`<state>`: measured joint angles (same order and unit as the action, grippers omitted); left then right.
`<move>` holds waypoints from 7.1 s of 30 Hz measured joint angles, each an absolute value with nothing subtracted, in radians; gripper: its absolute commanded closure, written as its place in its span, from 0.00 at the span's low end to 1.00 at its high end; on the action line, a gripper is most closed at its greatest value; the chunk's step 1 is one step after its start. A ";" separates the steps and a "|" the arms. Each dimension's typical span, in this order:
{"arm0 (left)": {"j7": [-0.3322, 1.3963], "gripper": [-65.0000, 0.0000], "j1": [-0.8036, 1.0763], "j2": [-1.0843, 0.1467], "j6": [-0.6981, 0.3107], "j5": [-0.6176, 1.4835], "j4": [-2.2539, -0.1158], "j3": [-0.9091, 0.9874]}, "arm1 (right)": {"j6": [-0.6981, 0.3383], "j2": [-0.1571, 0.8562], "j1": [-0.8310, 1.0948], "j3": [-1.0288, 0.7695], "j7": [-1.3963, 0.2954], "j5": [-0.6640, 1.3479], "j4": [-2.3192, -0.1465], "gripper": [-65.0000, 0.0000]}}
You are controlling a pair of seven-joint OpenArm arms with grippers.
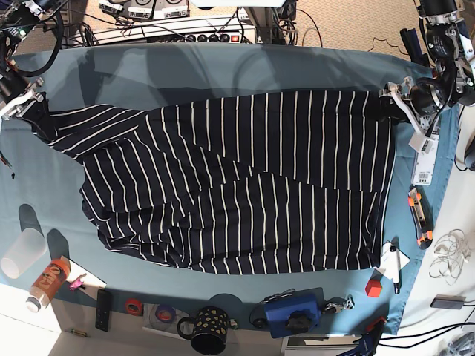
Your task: Layout the t-shirt on the table in an organized manner, then fold the t-shirt properly
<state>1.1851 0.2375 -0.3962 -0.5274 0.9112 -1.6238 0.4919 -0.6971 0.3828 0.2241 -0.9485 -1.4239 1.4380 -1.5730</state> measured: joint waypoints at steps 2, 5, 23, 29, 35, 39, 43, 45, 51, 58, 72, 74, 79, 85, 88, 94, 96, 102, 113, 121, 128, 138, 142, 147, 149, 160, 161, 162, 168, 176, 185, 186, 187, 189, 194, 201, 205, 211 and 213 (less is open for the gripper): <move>1.184 0.88 0.239 -0.395 -0.527 0.902 -1.623 0.492 | -0.697 0.383 0.224 -0.949 -1.424 1.438 -1.573 1.00; 1.177 1.00 0.240 -0.393 -0.550 0.880 -1.623 0.492 | -0.697 0.382 0.224 -0.949 -1.424 1.438 -1.573 1.00; 1.110 0.48 0.240 -0.391 -0.547 0.827 -1.623 0.614 | -0.697 0.383 0.224 -0.949 -1.424 1.438 -1.573 1.00; 1.097 0.48 0.241 -0.391 -0.558 0.826 -1.623 0.605 | -0.697 0.383 0.224 -0.949 -1.424 1.438 -1.573 1.00; 1.096 0.48 0.241 -0.391 -0.630 0.923 -1.623 0.576 | -0.697 0.383 0.224 -0.949 -1.424 1.438 -1.573 1.00; 1.094 0.48 0.240 -0.391 -0.630 0.987 -1.623 0.576 | -0.697 0.383 0.224 -0.949 -1.424 1.438 -1.573 1.00; 1.098 0.48 0.240 -0.391 -0.657 0.957 -1.623 0.576 | -0.697 0.383 0.224 -0.949 -1.424 1.438 -1.573 1.00; 1.099 0.48 0.240 -0.391 -0.657 0.897 -1.623 0.574 | -0.697 0.382 0.224 -0.949 -1.424 1.438 -1.573 1.00; 1.098 0.48 0.241 -0.391 -0.657 0.882 -1.623 0.574 | -0.697 0.383 0.224 -0.949 -1.424 1.438 -1.573 1.00; 1.128 0.49 0.241 -0.368 -0.656 0.900 -1.623 0.554 | -0.697 0.383 0.224 -0.949 -1.424 1.438 -1.573 1.00; 1.155 0.96 0.241 -0.341 -0.546 0.884 -1.625 0.588 | -0.697 0.383 0.224 -0.949 -1.424 1.438 -1.573 1.00; 1.200 1.00 0.242 -0.340 -0.553 0.961 -1.625 0.646 | -0.697 0.382 0.224 -0.949 -1.424 1.438 -1.573 1.00; 1.362 1.00 0.243 -0.340 -0.641 1.215 -1.625 0.786 | -0.697 0.382 0.224 -0.953 -1.425 1.449 -1.573 1.00; 1.404 1.00 0.319 -0.340 -0.681 1.385 -1.625 0.883 | -0.697 0.384 0.230 -1.008 -1.424 1.452 -1.605 1.00; 1.407 1.00 0.401 -0.338 -0.682 1.462 -1.626 0.902 | -0.697 0.384 0.263 -1.026 -1.425 1.457 -1.631 1.00; 1.414 1.00 0.497 -0.301 -0.697 1.462 -1.628 1.016 | -0.697 0.382 0.284 -1.076 -1.433 1.461 -1.631 1.00; 1.414 1.00 0.513 -0.293 -0.697 1.468 -1.628 1.069 | -0.698 0.382 0.302 -1.079 -1.435 1.464 -1.631 1.00; 1.416 1.00 0.513 -0.291 -0.697 1.472 -1.628 1.166 | -0.700 0.382 0.344 -1.079 -1.441 1.468 -1.631 1.00; 1.417 1.00 0.508 -0.291 -0.697 1.475 -1.628 1.166 | -0.700 0.385 0.274 -1.106 -1.450 1.464 -1.785 1.00; 1.376 1.00 0.432 -0.294 -0.698 1.486 -1.630 1.166 | -0.704 0.519 0.039 -1.106 -1.444 1.486 -1.924 1.00; 1.370 1.00 0.337 -0.391 -0.701 1.500 -1.632 1.166 | -0.704 0.537 -0.022 -1.105 -1.447 1.499 -1.926 1.00; 1.336 1.00 0.321 -0.422 -0.701 1.486 -1.631 1.167 | -0.704 0.529 -0.013 -1.096 -1.433 1.409 -2.109 1.00; 1.313 1.00 0.319 -0.432 -0.701 1.411 -1.631 1.159 | -0.704 0.514 0.014 -0.978 -1.421 1.364 -2.103 1.00; 1.176 1.00 0.310 -0.486 -0.697 1.246 -1.629 0.975 | -0.696 0.431 0.017 -0.785 -1.425 1.225 -1.957 1.00; 1.114 1.00 0.307 -0.503 -0.698 1.144 -1.629 0.871 | -0.696 0.419 0.009 -0.730 -1.401 1.191 -1.887 1.00; 0.921 1.00 0.001 -0.510 -0.594 0.716 -1.627 0.590 | -0.699 0.402 -0.115 -0.643 -1.160 0.897 -1.557 1.00; 0.921 1.00 -0.015 -0.510 -0.571 0.682 -1.624 0.552 | -0.698 0.402 -0.129 -0.643 -1.160 0.883 -1.527 1.00; 0.915 1.00 -0.027 -0.511 -0.542 0.648 -1.617 0.513 | -0.698 0.401 -0.138 -0.643 -1.162 0.865 -1.501 1.00; 0.759 1.00 -0.067 -0.508 -0.435 0.494 -1.543 0.343 | -0.699 0.401 -0.197 -0.643 -1.105 0.791 -1.382 1.00; 0.701 1.00 -0.159 -0.508 -0.476 0.460 -1.422 0.315 | -0.701 0.400 -0.279 -0.633 -0.988 0.695 -1.213 1.00; 0.702 1.00 -0.194 -0.507 -0.567 0.484 -1.343 0.315 | -0.697 0.402 -0.344 -0.393 -0.907 0.588 -1.169 1.00; 0.703 1.00 -0.195 -0.507 -0.583 0.497 -1.343 0.315 | -0.697 0.402 -0.344 -0.376 -0.899 0.587 -1.169 1.00; 0.701 0.90 -0.196 -0.507 -0.586 0.511 -1.343 0.315 | -0.697 0.402 -0.344 -0.365 -0.900 0.588 -1.169 0.98; 0.702 0.70 -0.196 -0.507 -0.585 0.518 -1.343 0.315 | -0.697 0.402 -0.344 -0.357 -0.900 0.587 -1.169 0.79; 0.790 0.61 -0.196 -0.507 -0.481 0.573 -1.357 0.318 | -0.697 0.408 -0.344 -0.377 -0.936 0.680 -1.169 0.65; 1.038 0.61 -0.197 -0.504 -0.497 0.752 -1.519 0.456 | -0.691 0.413 -0.344 -0.647 -1.169 1.030 -1.256 0.65; 1.134 0.61 -0.172 -0.511 -0.498 0.831 -1.632 0.623 | -0.695 0.417 -0.341 -0.816 -1.348 1.137 -1.320 0.65; 1.167 0.61 -0.012 -0.522 -0.497 0.879 -1.654 0.793 | -0.696 0.472 -0.205 -0.883 -1.371 1.153 -1.326 0.65; 1.174 0.61 0.032 -0.521 -0.498 0.930 -1.656 0.823 | -0.696 0.473 -0.146 -0.881 -1.413 1.154 -1.327 0.65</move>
